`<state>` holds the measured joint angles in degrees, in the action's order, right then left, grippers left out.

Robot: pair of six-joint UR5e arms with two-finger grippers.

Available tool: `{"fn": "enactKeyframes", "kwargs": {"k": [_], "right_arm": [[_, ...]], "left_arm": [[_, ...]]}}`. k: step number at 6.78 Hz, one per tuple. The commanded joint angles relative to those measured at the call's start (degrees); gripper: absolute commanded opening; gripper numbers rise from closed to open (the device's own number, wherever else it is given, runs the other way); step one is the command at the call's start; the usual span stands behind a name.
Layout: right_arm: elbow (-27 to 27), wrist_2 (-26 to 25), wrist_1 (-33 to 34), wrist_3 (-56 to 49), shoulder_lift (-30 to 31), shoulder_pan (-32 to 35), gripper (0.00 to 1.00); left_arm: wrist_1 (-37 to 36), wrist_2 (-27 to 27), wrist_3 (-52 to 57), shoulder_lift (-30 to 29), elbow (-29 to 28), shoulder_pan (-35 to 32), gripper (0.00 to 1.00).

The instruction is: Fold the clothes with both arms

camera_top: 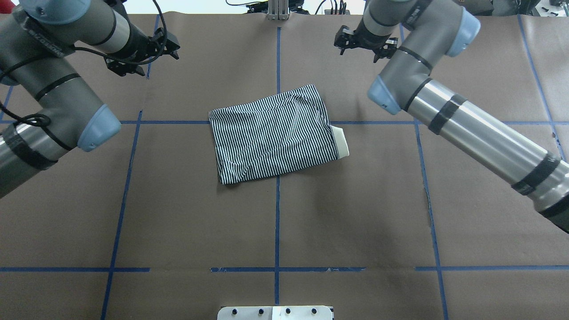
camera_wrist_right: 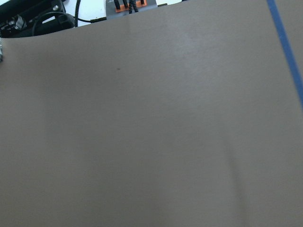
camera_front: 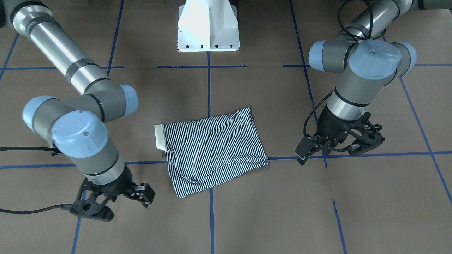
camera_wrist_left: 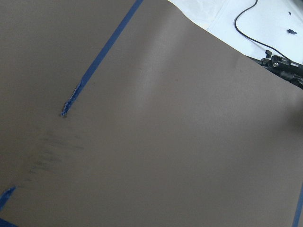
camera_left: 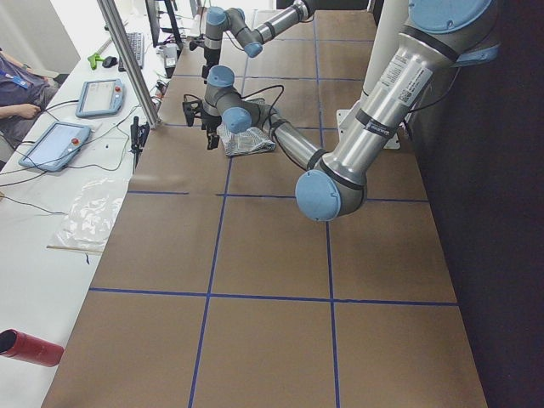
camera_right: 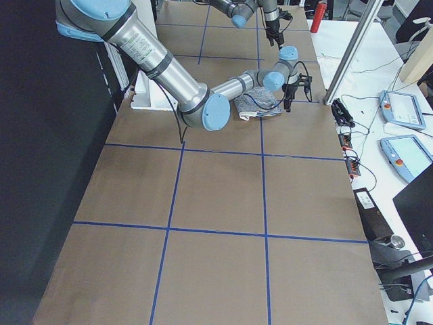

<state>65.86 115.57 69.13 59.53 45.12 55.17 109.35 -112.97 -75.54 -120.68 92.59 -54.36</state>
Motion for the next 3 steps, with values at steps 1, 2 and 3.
{"fn": "enactKeyframes", "kwargs": {"k": [1,2,3], "right_arm": [[5.76,8.58,2.4,-26.36,12.49,12.09,1.0],[6.99,10.97,2.5,-38.49,18.63,17.98,1.0],[7.53,14.13,2.58,-48.35,23.56,23.44,1.0]], "left_arm": [[-2.11,-1.11,15.87,8.23,7.32,-5.55,1.0],[-4.04,-6.08,27.26,11.66,8.56,-11.94,1.0],[-6.41,-9.52,41.03,17.0,10.75,-18.27,1.0]]}}
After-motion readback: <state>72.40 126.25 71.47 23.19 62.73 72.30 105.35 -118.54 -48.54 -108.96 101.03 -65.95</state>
